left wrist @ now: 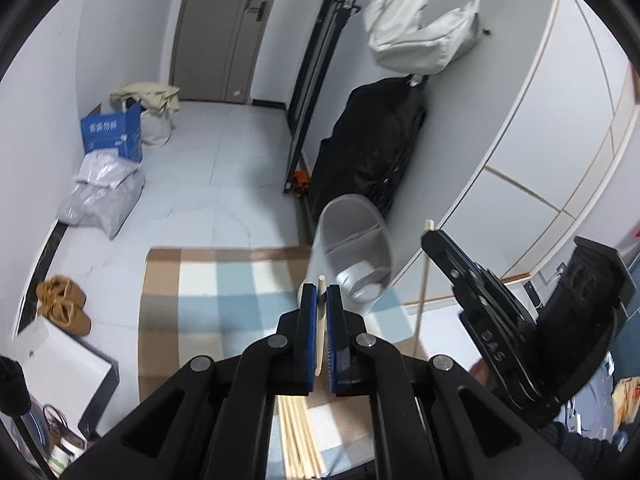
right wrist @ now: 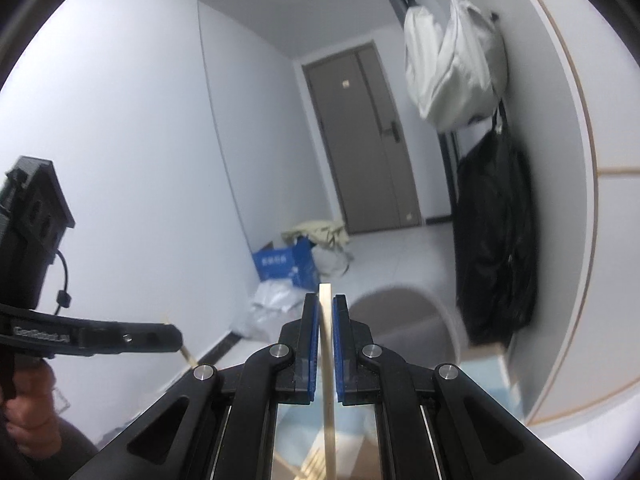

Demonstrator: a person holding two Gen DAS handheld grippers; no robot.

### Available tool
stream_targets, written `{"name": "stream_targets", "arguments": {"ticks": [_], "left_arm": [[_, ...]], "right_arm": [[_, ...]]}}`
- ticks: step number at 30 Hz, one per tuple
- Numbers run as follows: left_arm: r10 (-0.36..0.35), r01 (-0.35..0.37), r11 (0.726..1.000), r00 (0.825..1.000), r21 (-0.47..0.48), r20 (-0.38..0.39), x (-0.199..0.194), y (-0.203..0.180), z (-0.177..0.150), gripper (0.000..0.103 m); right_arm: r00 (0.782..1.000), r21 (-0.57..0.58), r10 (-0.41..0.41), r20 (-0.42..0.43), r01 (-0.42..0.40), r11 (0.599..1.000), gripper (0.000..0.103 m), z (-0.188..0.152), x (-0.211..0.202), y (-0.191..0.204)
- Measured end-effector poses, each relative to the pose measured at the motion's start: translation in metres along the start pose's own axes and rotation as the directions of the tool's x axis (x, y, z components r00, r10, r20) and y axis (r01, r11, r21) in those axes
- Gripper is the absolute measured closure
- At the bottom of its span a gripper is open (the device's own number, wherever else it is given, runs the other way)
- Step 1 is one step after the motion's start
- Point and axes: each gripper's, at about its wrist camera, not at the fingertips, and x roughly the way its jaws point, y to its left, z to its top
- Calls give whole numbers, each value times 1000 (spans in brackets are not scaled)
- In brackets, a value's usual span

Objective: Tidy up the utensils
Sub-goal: 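Carry both held chopsticks up over the white utensil holder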

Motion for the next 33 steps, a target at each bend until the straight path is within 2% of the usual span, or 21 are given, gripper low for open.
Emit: {"name": "stream_targets", "arguments": {"ticks": [7, 15, 17, 23, 33], "left_arm": [[-38, 38, 999, 999, 6, 12, -1, -16, 42, 103], [-40, 42, 999, 996, -20, 81, 6, -10, 93, 103], [-33, 35, 999, 996, -26, 86, 12, -8, 98, 103], [-20, 22, 999, 997, -38, 69, 39, 4, 108, 103], [-37, 38, 998, 999, -58, 10, 64, 14, 107, 103]], "right_arm": [[995, -25, 0, 95, 2, 1000, 97, 52, 16, -27], [971, -44, 16, 237, -6, 999, 97, 99, 50, -40], [972, -20, 21, 232, -17, 1000, 97, 105, 72, -50], [983, 26, -23, 184, 19, 999, 97, 101, 127, -69], [989, 12, -59, 137, 58, 998, 97, 80, 154, -67]]}}
